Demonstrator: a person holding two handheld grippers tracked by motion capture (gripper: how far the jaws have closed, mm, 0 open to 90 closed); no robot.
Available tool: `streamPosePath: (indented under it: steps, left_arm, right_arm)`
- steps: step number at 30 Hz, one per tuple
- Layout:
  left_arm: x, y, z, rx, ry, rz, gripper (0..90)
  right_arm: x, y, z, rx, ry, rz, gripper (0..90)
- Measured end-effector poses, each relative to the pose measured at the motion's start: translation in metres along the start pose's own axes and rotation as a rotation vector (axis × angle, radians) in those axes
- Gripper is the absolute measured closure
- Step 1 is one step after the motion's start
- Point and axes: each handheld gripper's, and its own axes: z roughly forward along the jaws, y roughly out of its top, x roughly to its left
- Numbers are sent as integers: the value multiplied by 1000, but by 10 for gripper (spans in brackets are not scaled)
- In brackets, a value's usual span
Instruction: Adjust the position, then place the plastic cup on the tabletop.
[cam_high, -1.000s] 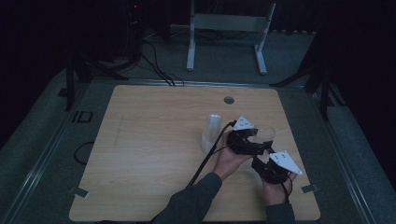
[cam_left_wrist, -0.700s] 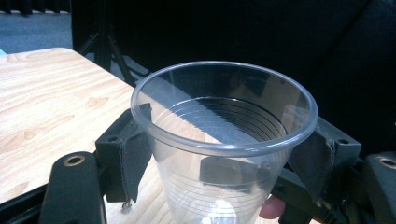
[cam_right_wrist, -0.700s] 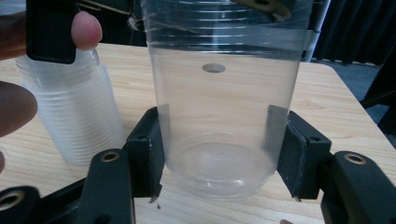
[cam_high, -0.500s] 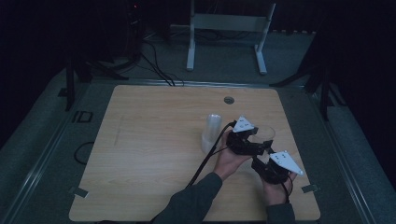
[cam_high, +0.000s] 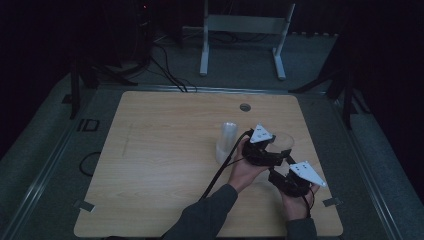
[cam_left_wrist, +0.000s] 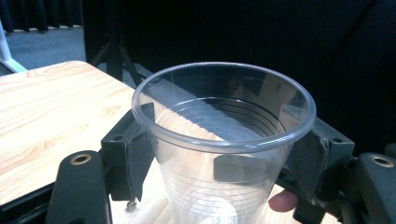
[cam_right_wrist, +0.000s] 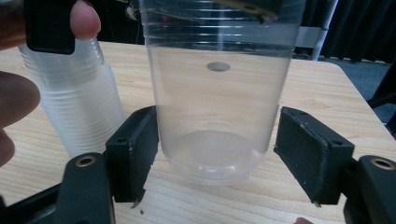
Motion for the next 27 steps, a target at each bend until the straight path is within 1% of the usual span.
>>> streamPosePath:
  steps: [2, 9, 13, 19, 27]
  left_arm:
    - [0, 0, 0, 1, 12, 12, 297]
    - [0, -1, 0, 1, 31, 36, 299]
    - [0, 0, 0, -5, 37, 39, 299]
    - [-1, 0, -1, -13, 53, 61, 300]
    - [-3, 0, -1, -23, 76, 85, 301]
  right_arm:
    - [-1, 0, -1, -1, 4, -7, 289]
    - [-3, 0, -4, 1, 4, -6, 287]
    - [-3, 0, -4, 6, 6, -9, 286]
    - [-4, -2, -6, 15, 8, -21, 284]
    - [-10, -5, -10, 21, 1, -7, 280]
